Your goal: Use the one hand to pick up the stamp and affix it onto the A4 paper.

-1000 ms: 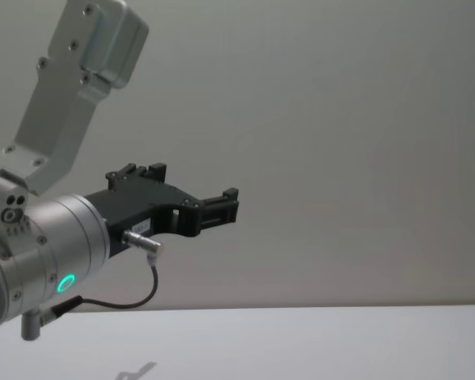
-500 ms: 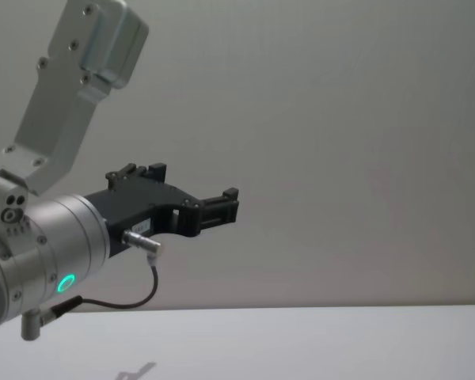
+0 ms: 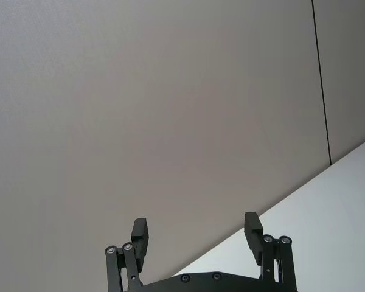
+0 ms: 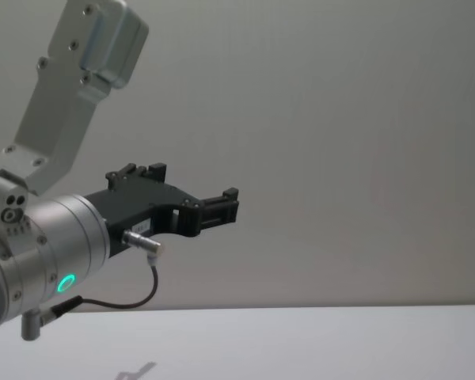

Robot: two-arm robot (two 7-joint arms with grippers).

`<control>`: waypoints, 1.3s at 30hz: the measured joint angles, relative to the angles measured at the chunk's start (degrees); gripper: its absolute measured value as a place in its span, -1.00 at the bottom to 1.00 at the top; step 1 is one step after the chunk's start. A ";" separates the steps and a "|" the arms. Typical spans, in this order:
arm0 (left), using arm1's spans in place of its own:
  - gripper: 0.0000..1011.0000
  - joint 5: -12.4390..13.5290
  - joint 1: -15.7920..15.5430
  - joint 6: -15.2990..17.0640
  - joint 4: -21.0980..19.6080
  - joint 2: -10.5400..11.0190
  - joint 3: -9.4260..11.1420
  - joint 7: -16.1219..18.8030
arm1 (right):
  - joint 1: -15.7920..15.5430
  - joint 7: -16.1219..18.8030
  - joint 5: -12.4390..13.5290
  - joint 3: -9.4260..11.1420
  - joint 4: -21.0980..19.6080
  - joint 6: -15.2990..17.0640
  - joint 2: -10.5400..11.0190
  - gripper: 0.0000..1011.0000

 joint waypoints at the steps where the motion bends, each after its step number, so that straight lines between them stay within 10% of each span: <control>1: 0.98 0.00 0.00 0.00 0.00 0.00 0.00 0.00 | -0.04 0.04 0.06 0.01 -0.19 -0.02 0.01 -0.56; 39: 0.98 0.00 0.00 0.00 0.00 0.00 0.00 0.00 | -1.32 0.46 0.06 -1.28 -9.47 0.04 -1.21 -0.56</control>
